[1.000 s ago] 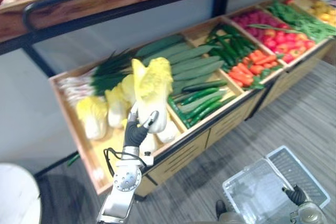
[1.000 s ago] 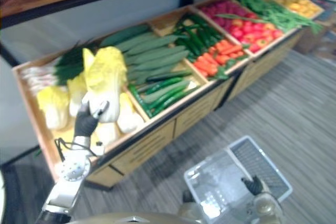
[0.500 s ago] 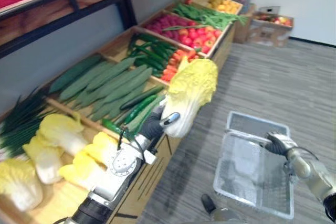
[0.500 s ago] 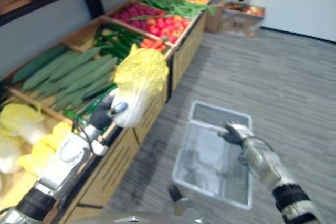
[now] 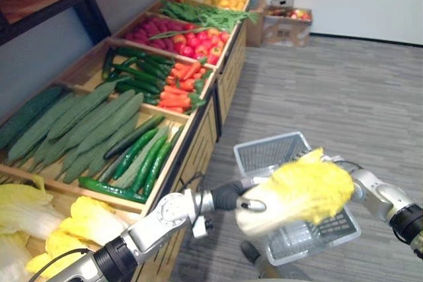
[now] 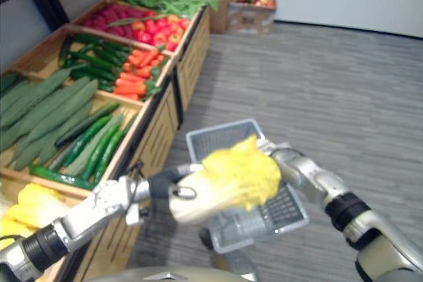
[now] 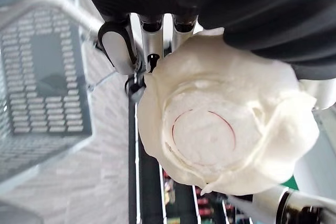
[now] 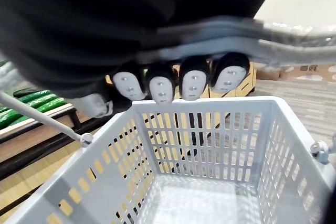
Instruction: Pick vegetable in the basket
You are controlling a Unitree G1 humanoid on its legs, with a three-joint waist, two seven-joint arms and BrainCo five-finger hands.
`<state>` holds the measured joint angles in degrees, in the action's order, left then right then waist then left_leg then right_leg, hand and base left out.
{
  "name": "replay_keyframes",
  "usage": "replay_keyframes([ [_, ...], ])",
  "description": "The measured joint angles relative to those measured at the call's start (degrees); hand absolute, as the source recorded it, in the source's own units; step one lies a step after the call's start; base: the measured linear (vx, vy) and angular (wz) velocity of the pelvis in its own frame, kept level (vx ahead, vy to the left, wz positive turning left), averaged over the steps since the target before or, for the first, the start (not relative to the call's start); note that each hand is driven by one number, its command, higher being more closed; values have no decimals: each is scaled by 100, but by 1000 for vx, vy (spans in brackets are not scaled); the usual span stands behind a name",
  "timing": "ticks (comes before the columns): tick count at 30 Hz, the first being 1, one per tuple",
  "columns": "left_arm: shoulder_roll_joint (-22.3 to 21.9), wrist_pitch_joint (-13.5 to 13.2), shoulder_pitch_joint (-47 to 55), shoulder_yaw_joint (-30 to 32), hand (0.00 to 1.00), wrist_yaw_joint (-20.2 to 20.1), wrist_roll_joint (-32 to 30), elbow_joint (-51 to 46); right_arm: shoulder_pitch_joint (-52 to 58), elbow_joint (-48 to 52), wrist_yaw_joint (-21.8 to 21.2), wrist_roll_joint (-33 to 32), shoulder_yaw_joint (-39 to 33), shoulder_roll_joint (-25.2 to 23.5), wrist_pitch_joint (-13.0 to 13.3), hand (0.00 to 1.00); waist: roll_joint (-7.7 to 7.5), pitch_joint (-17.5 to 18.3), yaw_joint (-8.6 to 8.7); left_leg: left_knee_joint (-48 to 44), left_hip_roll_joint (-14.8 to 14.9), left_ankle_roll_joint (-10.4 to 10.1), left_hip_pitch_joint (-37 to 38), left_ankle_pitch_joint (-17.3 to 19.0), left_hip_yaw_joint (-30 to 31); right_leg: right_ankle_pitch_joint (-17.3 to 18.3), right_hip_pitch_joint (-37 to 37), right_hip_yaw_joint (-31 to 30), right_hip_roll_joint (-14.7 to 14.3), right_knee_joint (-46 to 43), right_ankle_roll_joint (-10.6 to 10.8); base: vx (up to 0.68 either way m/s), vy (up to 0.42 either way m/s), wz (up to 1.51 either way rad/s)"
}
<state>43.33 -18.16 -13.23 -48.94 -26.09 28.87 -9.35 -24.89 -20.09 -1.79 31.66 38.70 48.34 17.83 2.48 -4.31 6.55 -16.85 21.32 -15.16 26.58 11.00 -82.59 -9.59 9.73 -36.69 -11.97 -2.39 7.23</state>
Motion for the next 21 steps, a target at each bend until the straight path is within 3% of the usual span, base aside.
replay_keyframes([
  [6,7,-43,-555,-951,100,93,-466,11,-273,-58,1,111,0,1,-3,100,34,-59,137,-52,55,12,9,21,-4,19,37,178,7,-48,14,-5,-57,1],
  [12,-110,-132,-684,-1462,100,235,-971,273,-315,-56,0,83,-11,1,-10,100,52,-66,231,-59,63,12,-11,21,55,18,32,288,67,-57,15,9,-43,7],
  [18,-472,-134,-697,-1561,100,473,-1382,656,-316,3,-14,-125,-47,1,-10,100,66,-66,268,-54,63,13,-32,21,138,19,12,350,105,-58,14,4,-27,7],
  [21,-881,-134,-644,-1451,100,654,-1736,1009,-309,126,-102,-254,-73,2,-20,100,70,-65,271,-54,63,12,-42,21,170,19,4,384,130,-64,14,-6,-28,9],
])
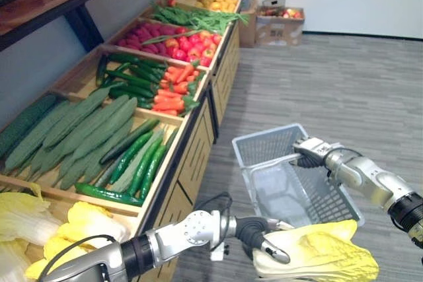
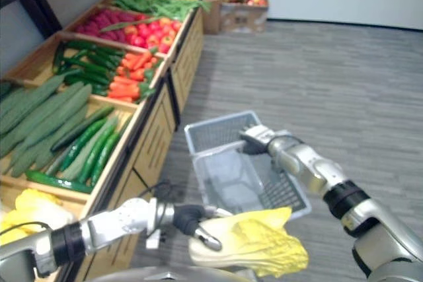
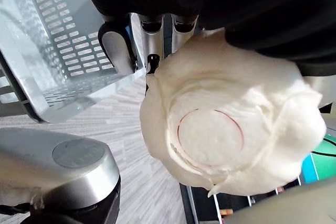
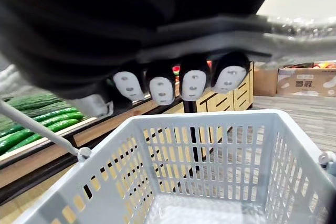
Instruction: Pick vegetable in the basket
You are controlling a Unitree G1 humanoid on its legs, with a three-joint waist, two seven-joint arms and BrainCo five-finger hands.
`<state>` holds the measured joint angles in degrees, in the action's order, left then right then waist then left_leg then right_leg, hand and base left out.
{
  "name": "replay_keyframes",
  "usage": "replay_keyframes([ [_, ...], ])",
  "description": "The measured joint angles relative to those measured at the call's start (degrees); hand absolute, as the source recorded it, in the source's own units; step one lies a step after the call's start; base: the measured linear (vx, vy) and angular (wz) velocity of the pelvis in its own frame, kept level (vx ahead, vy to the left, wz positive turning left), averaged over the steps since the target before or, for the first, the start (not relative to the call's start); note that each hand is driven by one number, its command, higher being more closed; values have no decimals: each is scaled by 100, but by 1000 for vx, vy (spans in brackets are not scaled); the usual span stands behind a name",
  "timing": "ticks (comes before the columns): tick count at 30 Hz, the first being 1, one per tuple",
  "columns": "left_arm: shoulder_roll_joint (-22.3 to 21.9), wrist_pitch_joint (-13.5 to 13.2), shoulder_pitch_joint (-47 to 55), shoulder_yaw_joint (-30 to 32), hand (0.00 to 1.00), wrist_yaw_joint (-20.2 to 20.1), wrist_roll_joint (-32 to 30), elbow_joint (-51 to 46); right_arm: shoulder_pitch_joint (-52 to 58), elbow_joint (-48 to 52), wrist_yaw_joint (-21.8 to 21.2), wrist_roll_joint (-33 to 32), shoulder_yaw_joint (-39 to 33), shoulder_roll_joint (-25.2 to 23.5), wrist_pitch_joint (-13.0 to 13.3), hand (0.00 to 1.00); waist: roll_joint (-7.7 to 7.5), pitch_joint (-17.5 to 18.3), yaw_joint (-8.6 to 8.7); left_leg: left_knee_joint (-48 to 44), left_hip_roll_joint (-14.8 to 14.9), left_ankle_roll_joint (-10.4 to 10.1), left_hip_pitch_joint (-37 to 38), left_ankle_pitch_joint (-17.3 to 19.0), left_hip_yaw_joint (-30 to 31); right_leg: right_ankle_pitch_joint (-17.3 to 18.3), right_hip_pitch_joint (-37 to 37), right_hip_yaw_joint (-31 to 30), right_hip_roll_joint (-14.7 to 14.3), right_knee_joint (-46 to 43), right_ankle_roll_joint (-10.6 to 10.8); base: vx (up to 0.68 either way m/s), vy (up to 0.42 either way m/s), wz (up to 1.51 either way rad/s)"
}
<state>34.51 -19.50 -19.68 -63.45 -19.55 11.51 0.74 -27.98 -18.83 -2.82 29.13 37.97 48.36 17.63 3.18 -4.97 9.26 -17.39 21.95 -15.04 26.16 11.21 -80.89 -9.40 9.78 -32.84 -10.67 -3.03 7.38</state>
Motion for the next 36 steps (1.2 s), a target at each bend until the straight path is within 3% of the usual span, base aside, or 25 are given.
replay_keyframes([
  [5,-1014,10,196,547,100,555,-1032,810,321,577,-154,-92,-478,10,-9,100,-21,5,-26,29,-9,-73,-157,65,198,-4,2,121,94,19,-7,-27,-28,15],
  [12,-2019,154,195,1107,100,815,-1992,2085,620,791,-283,-105,-614,-59,4,100,-106,47,-111,26,-26,-70,-202,93,274,5,-5,168,151,42,3,-32,-20,5],
  [21,-2717,391,4,1733,100,1296,-3015,3543,813,787,-579,-227,-768,-249,-17,100,-237,76,-143,97,-112,-11,-199,70,287,-30,-44,156,226,127,-19,-13,-6,1],
  [22,-2794,400,-81,1798,0,1375,-3121,3739,814,780,-605,-238,-768,-253,-18,100,-243,72,-142,139,-146,-3,-197,64,306,-36,-78,160,260,171,-9,-23,-3,5],
  [29,-3017,531,-350,2099,0,1693,-3659,4397,814,705,-653,-316,-770,-304,-10,100,-276,52,-142,408,-424,21,-195,46,347,-81,-118,100,425,302,59,-27,-2,0],
  [36,-3044,577,-387,2122,0,1698,-3653,4431,905,684,-768,-344,-854,-326,-1,100,-368,-15,-148,530,-531,40,-220,39,483,-87,-166,160,556,396,73,-35,-20,7],
])
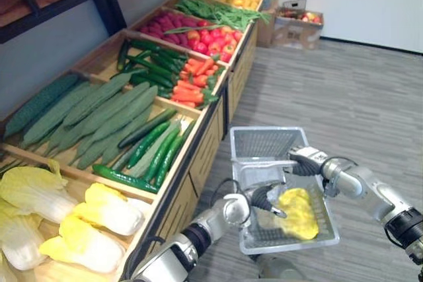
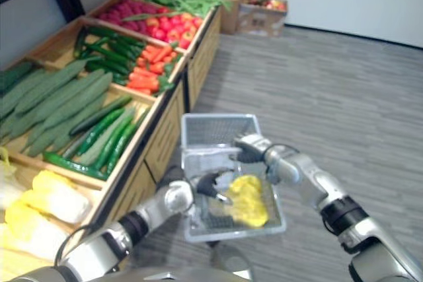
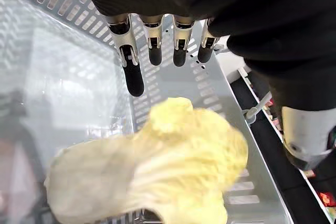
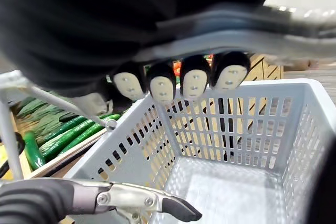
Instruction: Pick vegetable in the basket
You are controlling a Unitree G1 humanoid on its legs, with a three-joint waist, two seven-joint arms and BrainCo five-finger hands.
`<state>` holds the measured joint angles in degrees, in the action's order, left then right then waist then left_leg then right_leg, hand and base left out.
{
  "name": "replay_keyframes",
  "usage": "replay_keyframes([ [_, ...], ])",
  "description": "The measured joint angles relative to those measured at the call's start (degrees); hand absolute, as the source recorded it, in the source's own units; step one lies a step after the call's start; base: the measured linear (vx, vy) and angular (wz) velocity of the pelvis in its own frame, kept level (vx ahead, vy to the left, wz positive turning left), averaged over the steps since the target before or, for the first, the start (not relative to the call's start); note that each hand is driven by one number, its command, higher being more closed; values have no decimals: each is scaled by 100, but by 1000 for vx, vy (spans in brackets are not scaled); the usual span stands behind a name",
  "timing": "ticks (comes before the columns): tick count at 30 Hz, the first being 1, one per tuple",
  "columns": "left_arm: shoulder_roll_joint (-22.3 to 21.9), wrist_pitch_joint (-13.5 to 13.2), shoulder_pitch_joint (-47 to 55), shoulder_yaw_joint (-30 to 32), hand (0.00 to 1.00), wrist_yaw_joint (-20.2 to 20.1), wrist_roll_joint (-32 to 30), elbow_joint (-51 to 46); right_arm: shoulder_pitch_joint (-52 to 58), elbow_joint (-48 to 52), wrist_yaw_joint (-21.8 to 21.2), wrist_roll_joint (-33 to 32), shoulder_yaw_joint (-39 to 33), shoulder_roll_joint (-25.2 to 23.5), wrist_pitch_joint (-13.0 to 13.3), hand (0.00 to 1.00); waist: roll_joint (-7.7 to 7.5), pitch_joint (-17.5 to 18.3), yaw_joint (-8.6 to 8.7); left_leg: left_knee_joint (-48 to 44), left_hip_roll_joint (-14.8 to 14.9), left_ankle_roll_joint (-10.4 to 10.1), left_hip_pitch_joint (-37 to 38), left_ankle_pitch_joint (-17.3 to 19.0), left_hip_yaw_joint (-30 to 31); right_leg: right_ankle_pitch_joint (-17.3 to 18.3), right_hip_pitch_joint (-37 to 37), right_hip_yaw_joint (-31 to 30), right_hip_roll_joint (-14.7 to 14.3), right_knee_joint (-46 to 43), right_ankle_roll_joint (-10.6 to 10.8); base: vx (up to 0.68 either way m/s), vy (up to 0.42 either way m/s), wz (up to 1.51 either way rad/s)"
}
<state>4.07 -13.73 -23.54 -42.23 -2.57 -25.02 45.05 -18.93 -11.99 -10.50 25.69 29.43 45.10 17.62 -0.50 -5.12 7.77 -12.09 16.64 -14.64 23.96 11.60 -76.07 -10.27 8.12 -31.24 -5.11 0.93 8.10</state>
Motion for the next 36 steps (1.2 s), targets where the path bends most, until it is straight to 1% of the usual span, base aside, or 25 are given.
replay_keyframes([
  [4,97,-5,5,-68,0,-122,33,-426,249,13,-34,-161,-274,-11,-11,100,-5,-29,-13,5,22,15,-84,8,143,16,-20,121,63,7,18,-35,-34,18],
  [7,321,-20,56,-306,0,-301,311,-1303,487,16,-51,-165,-502,-36,-27,100,0,-32,-51,-10,58,18,-125,11,206,21,-40,252,99,7,22,-33,-34,20],
  [9,465,-50,109,-440,0,-498,691,-1975,780,16,-80,-151,-780,-83,-58,100,1,-32,-86,-15,85,19,-182,10,312,21,-42,370,125,-19,20,-47,-45,25],
  [10,585,-80,147,-559,0,-621,906,-2411,945,-5,-99,-150,-978,-89,-92,100,5,-34,-162,-16,91,19,-204,9,350,21,-41,425,147,-22,20,-44,-39,21],
  [11,642,-80,165,-610,0,-690,1004,-2626,1037,-21,-100,-150,-1085,-104,-100,100,6,-34,-187,-16,97,20,-216,9,386,21,-47,450,157,-24,20,-53,-41,25],
  [12,764,-88,203,-709,0,-779,1277,-3027,1178,-48,-100,-150,-1258,-139,-124,100,6,-34,-189,-16,112,24,-264,7,482,21,-52,538,189,-26,20,-50,-37,38],
  [14,1139,-165,317,-863,0,-938,1929,-4037,1431,-260,-95,-151,-1662,-252,-160,100,1,-35,-199,-19,128,46,-364,19,682,75,-49,781,284,-82,6,-76,-52,57],
  [16,1736,-254,315,-1054,0,-1186,2773,-5047,1684,-756,-50,-144,-2045,-457,-274,100,6,-28,-259,-24,167,55,-428,26,958,196,-95,1053,368,-231,0,-108,-60,64],
  [17,1897,-264,315,-1085,0,-1240,3012,-5266,1763,-892,-20,-141,-2158,-528,-301,100,4,-28,-288,-27,177,57,-453,26,1053,222,-120,1124,392,-258,-4,-96,-48,67],
  [18,2210,-311,325,-1137,0,-1356,3505,-5646,1942,-1164,56,-135,-2417,-695,-372,100,-3,-23,-342,-27,193,69,-512,19,1234,269,-151,1296,452,-304,-3,-77,-38,58],
  [19,2387,-344,366,-1139,0,-1388,3664,-5833,2002,-1323,93,-129,-2542,-783,-405,100,-11,-9,-352,-27,199,86,-561,11,1334,288,-156,1388,489,-312,-7,-116,-52,80],
  [21,2988,-377,508,-1094,0,-1466,4151,-6405,2276,-1896,269,-125,-3192,-1199,-559,100,-13,48,-457,-27,199,148,-832,-24,1730,325,-157,1756,659,-309,-10,-102,-32,82],
  [22,3089,-377,573,-1051,0,-1473,4240,-6525,2354,-2054,320,-126,-3373,-1313,-585,100,-12,70,-500,-27,199,170,-897,-36,1837,337,-157,1851,694,-305,-6,-77,-12,84],
  [24,3265,-380,991,-600,0,-1455,4373,-6937,2701,-2603,558,-155,-4196,-1838,-731,100,3,146,-648,-19,200,265,-1183,-95,2299,363,-187,2289,850,-296,-1,-61,0,92],
  [25,3272,-388,1111,-448,0,-1427,4427,-7014,2752,-2764,630,-189,-4367,-1960,-755,100,3,155,-675,-15,197,290,-1248,-109,2427,364,-215,2420,899,-285,0,-48,11,108],
  [27,3238,-435,1594,179,0,-1289,4473,-7257,2900,-3331,884,-390,-5049,-2436,-858,100,1,200,-722,9,150,404,-1553,-175,3023,364,-337,2993,1090,-255,0,-44,15,117],
  [28,3237,-448,1703,338,0,-1262,4473,-7297,2932,-3439,930,-396,-5176,-2504,-890,100,-4,217,-744,28,116,439,-1616,-192,3166,367,-363,3107,1139,-237,5,-48,29,109],
  [29,3221,-467,1977,779,0,-1154,4471,-7382,3021,-3714,1058,-443,-5416,-2640,-959,100,-27,274,-828,138,-3,541,-1749,-259,3428,367,-398,3329,1263,-202,5,-32,36,89],
  [30,3178,-494,2193,1112,0,-1104,4473,-7399,3023,-3885,1124,-453,-5531,-2725,-984,100,-47,268,-839,221,-74,598,-1791,-295,3581,367,-448,3460,1331,-191,5,-30,39,84],
  [31,3132,-505,2369,1347,0,-1091,4473,-7396,3020,-4006,1161,-465,-5623,-2782,-988,100,-77,279,-845,280,-124,606,-1826,-323,3676,368,-455,3522,1370,-188,4,-27,31,69],
  [32,2956,-519,2773,1859,0,-1027,4497,-7334,3025,-4250,1277,-575,-5735,-2891,-1002,100,-76,361,-877,415,-224,644,-1896,-414,3826,370,-461,3658,1445,-159,5,-25,31,63],
  [33,2668,-522,3117,2353,0,-910,4497,-7194,3051,-4471,1350,-605,-5904,-3001,-1006,100,-165,376,-937,566,-338,664,-1936,-500,3961,398,-489,3768,1511,-95,23,-28,21,62],
  [34,2499,-524,3258,2586,0,-848,4479,-7090,3069,-4577,1388,-640,-5973,-3047,-1009,100,-187,408,-951,636,-401,679,-1980,-549,4054,446,-496,3817,1535,-72,46,-7,2,68],
  [35,2056,-519,3508,3041,0,-657,4303,-6823,3059,-4832,1464,-788,-6093,-3103,-1018,100,-176,436,-959,810,-504,695,-2025,-655,4259,488,-533,3988,1599,-55,44,-11,-8,65],
  [36,1807,-513,3646,3280,0,-578,4195,-6671,3071,-4946,1509,-834,-6119,-3115,-1022,100,-209,455,-958,909,-549,697,-2071,-724,4373,519,-529,4082,1625,-54,42,7,-11,82],
])
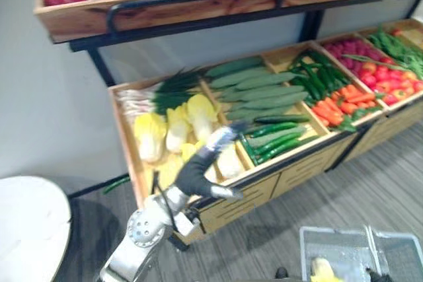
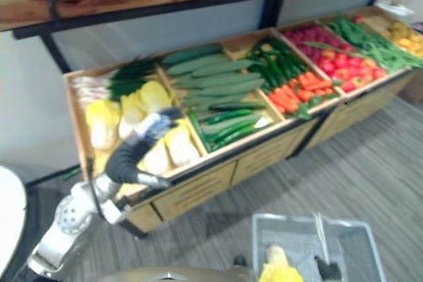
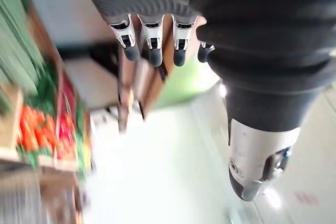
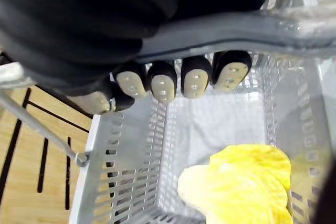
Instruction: Pick vegetable in the basket
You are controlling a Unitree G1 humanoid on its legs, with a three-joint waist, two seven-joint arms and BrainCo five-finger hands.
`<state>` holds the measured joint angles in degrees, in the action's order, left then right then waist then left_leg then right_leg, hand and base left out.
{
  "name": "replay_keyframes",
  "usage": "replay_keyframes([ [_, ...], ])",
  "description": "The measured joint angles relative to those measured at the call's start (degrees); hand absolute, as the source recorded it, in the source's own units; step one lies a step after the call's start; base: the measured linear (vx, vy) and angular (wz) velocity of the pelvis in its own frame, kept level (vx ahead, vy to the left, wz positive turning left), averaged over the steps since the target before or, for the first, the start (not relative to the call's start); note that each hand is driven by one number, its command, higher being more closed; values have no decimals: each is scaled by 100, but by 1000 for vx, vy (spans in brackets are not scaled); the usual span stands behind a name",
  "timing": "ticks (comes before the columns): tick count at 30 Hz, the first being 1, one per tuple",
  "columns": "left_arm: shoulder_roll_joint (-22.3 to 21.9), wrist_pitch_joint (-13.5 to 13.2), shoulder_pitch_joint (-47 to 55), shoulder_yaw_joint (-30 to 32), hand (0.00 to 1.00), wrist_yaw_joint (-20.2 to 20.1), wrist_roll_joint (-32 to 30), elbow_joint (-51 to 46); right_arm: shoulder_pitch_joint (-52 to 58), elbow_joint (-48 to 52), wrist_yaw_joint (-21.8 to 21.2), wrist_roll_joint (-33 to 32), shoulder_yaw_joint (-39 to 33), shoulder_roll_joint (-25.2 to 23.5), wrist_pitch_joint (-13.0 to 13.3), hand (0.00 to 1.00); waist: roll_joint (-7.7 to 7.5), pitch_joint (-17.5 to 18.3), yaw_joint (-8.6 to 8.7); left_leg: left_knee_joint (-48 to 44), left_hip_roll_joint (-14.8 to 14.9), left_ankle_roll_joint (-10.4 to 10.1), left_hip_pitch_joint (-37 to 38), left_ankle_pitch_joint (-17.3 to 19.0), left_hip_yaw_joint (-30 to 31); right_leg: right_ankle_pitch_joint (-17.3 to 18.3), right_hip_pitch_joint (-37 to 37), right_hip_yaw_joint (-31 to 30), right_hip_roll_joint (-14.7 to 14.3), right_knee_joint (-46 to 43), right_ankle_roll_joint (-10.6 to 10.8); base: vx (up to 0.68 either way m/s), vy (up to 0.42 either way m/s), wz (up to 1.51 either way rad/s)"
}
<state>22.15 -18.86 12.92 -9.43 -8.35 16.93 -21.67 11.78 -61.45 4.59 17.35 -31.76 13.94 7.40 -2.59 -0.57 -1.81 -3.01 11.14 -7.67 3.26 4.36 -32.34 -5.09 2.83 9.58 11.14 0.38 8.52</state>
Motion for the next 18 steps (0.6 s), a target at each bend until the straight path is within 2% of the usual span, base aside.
replay_keyframes([
  [2,-830,78,246,860,0,517,-651,806,37,-277,69,-41,-162,-86,-112,100,-2,64,-5,427,-167,53,-64,-293,413,119,-17,355,62,-5,4,4,-13,78],
  [3,-996,102,257,1061,0,618,-788,1042,54,-307,88,-44,-162,-102,-128,100,0,75,0,504,-190,54,-94,-356,504,133,-16,442,69,-5,-4,21,-23,84],
  [4,-1427,251,252,1676,0,1074,-1323,1724,71,-414,135,-52,-159,-146,-155,100,1,81,-3,704,-237,84,-124,-546,713,172,-16,662,74,-4,-28,40,-16,62],
  [6,-1587,343,246,2037,0,1481,-1823,2184,69,-446,160,-77,-151,-173,-172,100,7,88,-2,834,-266,97,-126,-662,823,165,-30,781,66,-12,-32,39,-4,45],
  [7,-1638,430,226,2311,0,1846,-2263,2655,69,-459,201,-169,-142,-215,-176,100,18,95,4,867,-267,143,-139,-714,931,168,-80,884,61,-18,-33,31,-5,43],
  [8,-1665,531,190,2568,0,2118,-2623,3118,89,-466,239,-182,-141,-281,-176,100,-15,97,2,872,-260,152,-148,-727,1023,186,-143,987,56,-18,-43,30,-9,40],
  [10,-1760,643,170,3035,0,2449,-2960,3777,83,-464,255,-189,-96,-382,-175,100,-79,122,11,872,-256,162,-154,-739,1144,210,-226,1118,53,-2,-48,48,-13,31],
  [12,-1765,790,82,3463,0,2911,-3072,4632,88,-457,329,-221,76,-443,-173,100,-108,142,18,876,-271,168,-169,-744,1248,225,-308,1228,60,45,-67,40,-3,26],
  [15,-1774,966,-11,3998,0,3340,-3062,5683,68,-453,446,-238,114,-522,-173,100,-113,150,11,881,-301,174,-202,-747,1340,267,-321,1318,82,59,-108,15,6,18],
  [18,-1776,1073,-29,4333,0,3411,-3056,6826,67,-461,517,-265,72,-539,-168,100,-82,153,27,885,-353,179,-210,-747,1478,328,-413,1444,128,82,-91,10,12,24],
])
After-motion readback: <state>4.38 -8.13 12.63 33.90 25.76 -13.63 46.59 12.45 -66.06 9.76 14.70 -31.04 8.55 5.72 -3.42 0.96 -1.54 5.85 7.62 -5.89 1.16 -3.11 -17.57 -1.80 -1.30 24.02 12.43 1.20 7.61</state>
